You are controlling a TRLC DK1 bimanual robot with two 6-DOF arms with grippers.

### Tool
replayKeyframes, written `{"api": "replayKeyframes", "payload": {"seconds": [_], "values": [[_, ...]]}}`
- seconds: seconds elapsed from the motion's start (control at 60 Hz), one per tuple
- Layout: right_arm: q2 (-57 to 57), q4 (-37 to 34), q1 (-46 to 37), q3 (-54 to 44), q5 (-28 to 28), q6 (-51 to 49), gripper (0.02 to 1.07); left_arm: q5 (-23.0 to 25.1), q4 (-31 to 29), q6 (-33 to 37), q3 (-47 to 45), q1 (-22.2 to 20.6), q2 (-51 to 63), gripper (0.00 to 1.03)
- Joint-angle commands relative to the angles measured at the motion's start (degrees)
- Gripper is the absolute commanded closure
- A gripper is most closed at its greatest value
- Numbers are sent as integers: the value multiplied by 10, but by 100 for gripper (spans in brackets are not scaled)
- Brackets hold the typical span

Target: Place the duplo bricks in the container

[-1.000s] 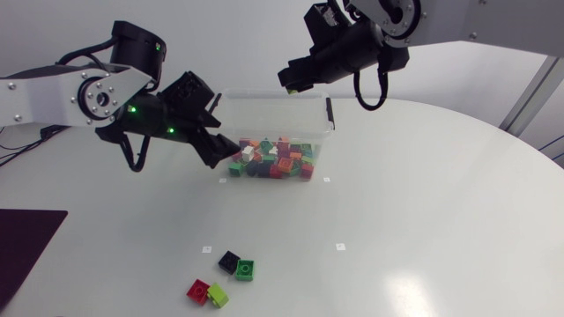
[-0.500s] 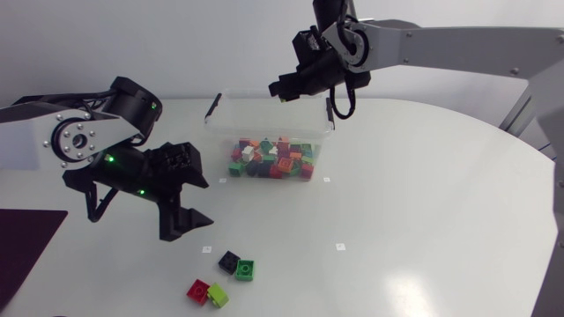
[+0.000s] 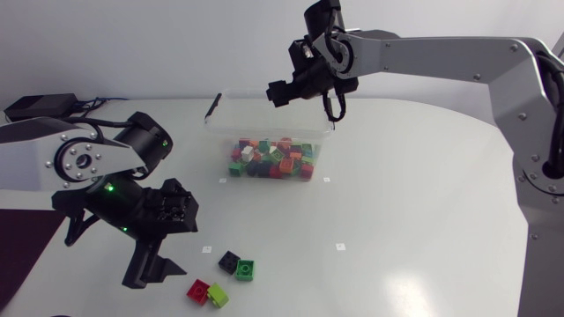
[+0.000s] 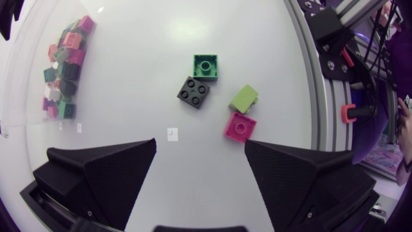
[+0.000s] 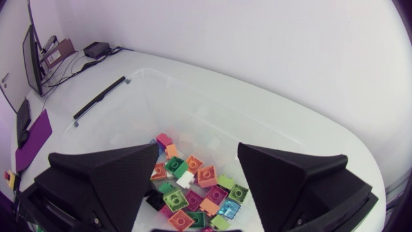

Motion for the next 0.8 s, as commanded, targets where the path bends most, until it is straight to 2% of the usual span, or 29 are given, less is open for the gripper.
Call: {"api": "replayKeyframes", "payload": {"seconds": [0.0,0.067,0.233,0.4,0.6,0.783], "values": [[-24,14,-7,-9,4,19,7,-4,-28,29,-17,-16,-12,10],[-46,26,-9,-30,4,21,7,-4,-49,42,-29,-25,-13,12],[-98,37,-13,-79,2,18,7,-5,-39,51,-63,-48,-10,15],[-166,39,-13,-141,-7,8,7,-10,18,50,-85,-53,2,15],[-274,42,4,-237,-8,0,7,-10,47,47,-92,-55,13,15],[-354,53,15,-315,-7,0,7,-10,78,38,-114,-76,19,18]]}}
